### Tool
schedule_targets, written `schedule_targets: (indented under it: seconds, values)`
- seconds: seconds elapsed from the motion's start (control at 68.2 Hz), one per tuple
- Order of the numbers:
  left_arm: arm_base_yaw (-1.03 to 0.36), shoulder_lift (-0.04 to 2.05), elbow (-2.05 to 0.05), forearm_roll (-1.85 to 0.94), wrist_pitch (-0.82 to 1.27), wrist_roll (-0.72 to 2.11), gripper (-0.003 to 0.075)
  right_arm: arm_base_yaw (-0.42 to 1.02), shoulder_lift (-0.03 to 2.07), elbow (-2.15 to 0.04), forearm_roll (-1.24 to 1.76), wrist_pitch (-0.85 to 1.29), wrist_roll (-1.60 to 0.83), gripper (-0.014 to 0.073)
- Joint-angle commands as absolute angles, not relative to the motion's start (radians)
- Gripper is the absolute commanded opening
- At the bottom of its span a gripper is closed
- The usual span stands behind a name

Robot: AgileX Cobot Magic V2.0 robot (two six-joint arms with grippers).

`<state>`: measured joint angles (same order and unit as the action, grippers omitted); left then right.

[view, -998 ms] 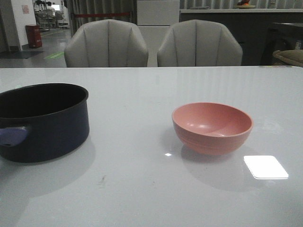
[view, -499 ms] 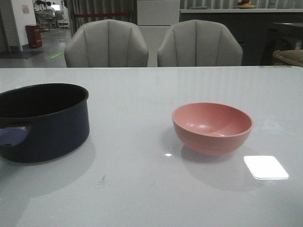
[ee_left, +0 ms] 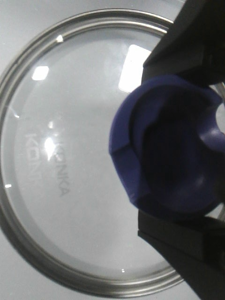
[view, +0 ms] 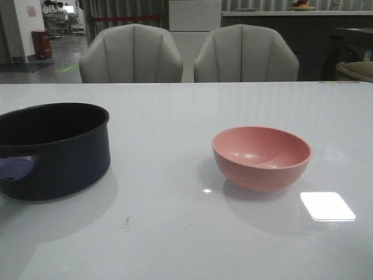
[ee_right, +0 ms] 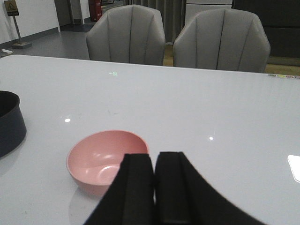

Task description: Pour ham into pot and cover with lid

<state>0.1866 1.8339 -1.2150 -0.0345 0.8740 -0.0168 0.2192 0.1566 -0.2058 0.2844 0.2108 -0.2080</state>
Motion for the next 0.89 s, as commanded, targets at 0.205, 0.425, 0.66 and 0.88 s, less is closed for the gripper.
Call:
schedule_targets:
  seconds: [0.205,0.425,0.66,0.88]
  values:
    - [0.188,1.643,-1.239,-0.037,0.813,-0.015,0.028,0.217,0.165,-0.232,0.28,0.123,-0.214,0.0164]
    - [0.128,1.543,-1.283,-0.039,0.82,-0.009,0.028,0.217,0.165,-0.232,0.28,0.123,-0.214,0.0164]
    - [-0.075,1.537,-1.408,-0.039,0.908,0.037,0.028,0.217,0.165,-0.232,0.28,0.123,-0.214,0.0164]
    - [-0.214,1.623,-1.498,-0.039,1.022,0.039,0.0281,0.217,0.165,-0.232,0.28,0.123,-0.214,0.0164]
